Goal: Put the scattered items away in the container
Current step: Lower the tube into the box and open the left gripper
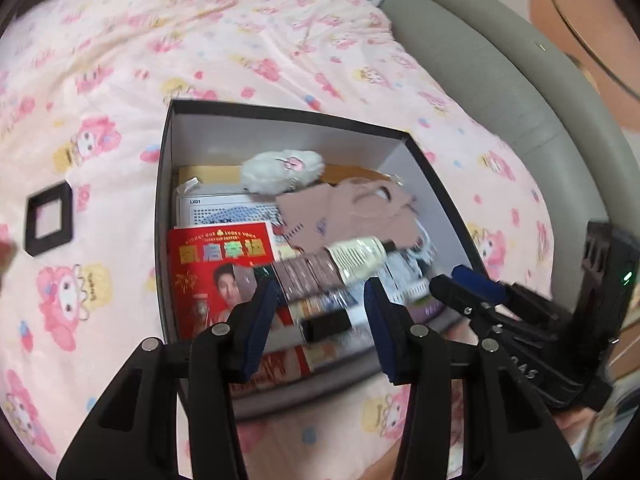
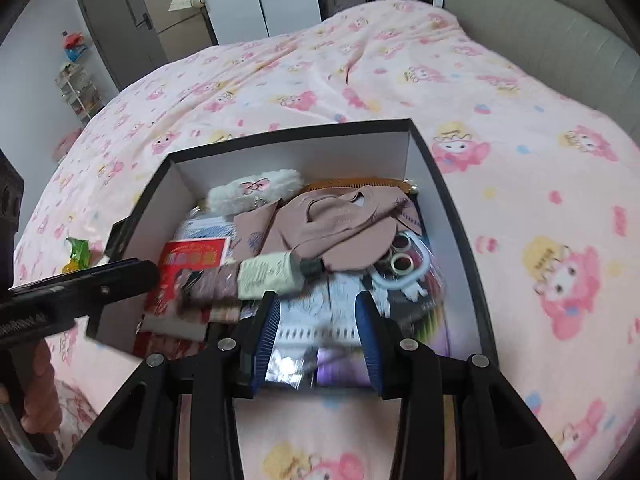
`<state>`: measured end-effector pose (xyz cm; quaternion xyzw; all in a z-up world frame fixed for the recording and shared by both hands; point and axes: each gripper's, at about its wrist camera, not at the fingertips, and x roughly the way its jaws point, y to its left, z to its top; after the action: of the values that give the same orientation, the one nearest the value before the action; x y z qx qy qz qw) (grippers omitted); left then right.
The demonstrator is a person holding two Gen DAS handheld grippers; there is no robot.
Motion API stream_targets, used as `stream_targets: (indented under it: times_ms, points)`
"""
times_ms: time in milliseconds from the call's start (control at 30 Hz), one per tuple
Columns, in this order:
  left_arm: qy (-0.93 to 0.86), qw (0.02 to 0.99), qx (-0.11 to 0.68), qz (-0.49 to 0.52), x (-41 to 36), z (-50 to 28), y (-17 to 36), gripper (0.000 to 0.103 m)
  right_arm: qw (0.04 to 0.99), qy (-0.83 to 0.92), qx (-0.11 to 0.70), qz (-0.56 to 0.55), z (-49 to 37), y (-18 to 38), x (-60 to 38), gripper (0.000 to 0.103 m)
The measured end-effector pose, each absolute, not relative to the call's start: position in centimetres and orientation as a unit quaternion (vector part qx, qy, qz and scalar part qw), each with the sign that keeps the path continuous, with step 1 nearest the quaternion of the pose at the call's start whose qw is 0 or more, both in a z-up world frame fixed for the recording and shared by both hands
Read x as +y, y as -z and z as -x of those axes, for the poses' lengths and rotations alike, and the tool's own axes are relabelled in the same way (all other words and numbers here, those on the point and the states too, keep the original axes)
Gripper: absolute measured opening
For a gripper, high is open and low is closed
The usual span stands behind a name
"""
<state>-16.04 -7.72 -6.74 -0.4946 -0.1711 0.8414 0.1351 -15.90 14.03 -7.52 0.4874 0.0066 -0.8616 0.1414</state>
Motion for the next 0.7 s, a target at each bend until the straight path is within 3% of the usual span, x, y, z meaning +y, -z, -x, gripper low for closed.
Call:
stream_targets:
  times_ms: [333,700]
  points:
    - [-0.871,0.147,-0.136,0.448,-6.5,7.0,1.7,0.055,0.165,0.875,0.017,-0.456,8.2,3.4,12.1,0.039]
    - [-0.869,0.125,-0.159,0.451,-10.9,1.4,1.2,0.056,0.219,0.871,0.053,-0.436,3.1,2.0,6.3,0.039]
